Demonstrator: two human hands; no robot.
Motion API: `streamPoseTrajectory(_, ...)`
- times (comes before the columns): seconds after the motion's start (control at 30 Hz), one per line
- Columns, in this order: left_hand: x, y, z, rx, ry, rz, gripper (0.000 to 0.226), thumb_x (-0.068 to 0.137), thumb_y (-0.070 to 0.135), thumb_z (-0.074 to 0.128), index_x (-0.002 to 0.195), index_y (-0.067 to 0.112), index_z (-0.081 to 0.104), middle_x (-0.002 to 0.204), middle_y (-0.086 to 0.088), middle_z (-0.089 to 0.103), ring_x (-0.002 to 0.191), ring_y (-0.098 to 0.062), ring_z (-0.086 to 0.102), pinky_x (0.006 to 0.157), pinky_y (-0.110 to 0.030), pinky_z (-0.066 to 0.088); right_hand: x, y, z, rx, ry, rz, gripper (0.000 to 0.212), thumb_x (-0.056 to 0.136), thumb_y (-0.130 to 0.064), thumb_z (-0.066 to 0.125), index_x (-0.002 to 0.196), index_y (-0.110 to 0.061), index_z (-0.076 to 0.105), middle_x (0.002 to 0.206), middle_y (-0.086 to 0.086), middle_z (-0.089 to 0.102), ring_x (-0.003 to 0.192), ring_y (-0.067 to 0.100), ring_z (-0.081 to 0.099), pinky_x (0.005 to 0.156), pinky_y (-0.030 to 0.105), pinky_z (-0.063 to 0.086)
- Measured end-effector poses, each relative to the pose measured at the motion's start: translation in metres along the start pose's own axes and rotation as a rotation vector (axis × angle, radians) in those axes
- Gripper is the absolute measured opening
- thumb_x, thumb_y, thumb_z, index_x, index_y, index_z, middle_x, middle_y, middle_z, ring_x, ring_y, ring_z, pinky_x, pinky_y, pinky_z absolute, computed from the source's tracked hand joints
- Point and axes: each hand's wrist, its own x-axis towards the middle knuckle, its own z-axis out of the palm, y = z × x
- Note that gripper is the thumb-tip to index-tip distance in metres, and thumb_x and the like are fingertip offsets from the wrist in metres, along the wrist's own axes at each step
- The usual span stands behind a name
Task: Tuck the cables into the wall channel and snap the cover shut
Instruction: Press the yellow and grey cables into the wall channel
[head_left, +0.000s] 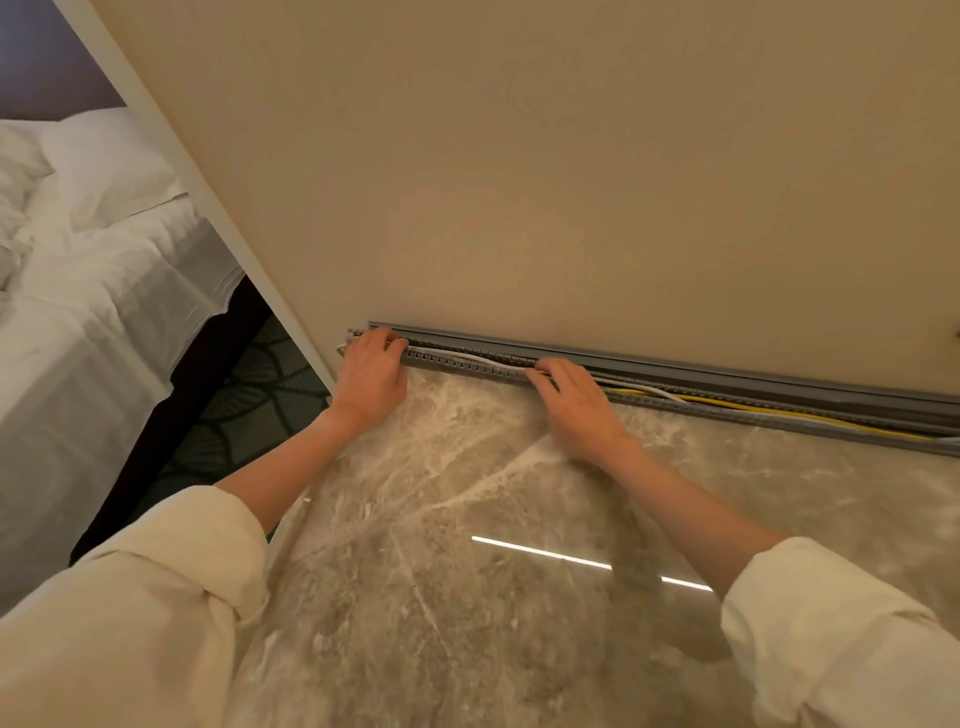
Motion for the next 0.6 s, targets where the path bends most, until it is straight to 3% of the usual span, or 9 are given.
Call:
streamPoseTrajectory(0.13,-0.002,0.031,-0.001,-0.078,-0.009,0.080,0.037,0.082,0.008,0.054,0.118,0.001,0.055,0.116,-0.019,0.057,0.108,-0.036,0.052,0.092,-0.046,0.044,-0.044,0.025,-0.005,-0.054,0.026,0.149,0.051,0.071,0.008,0.063,0.121,0.008,0.053,0.118,0.026,0.058,0.109,0.041,0.056,0.095,0.046,0.046)
streamPoseTrajectory(0.4,-0.002,0.099,-0.004,-0.165,-0.027,0.195,0.036,0.082,0.005,0.054,0.118,0.000,0.057,0.115,-0.022,0.058,0.109,-0.037,0.053,0.094,-0.045,0.043,-0.099,0.061,-0.014,-0.069,-0.022,0.441,0.057,0.080,0.000,0.054,0.134,0.007,0.038,0.135,0.026,0.044,0.129,0.040,0.039,0.110,0.046,0.030)
streamPoseTrajectory(0.6,-0.006,0.137,-0.006,-0.177,-0.036,0.228,0.035,0.084,0.005,0.052,0.118,0.001,0.057,0.116,-0.020,0.058,0.109,-0.036,0.052,0.094,-0.044,0.042,-0.101,0.073,-0.016,-0.052,-0.072,0.437,0.055,0.084,-0.010,0.055,0.135,-0.002,0.037,0.137,0.015,0.042,0.127,0.031,0.037,0.108,0.039,0.030)
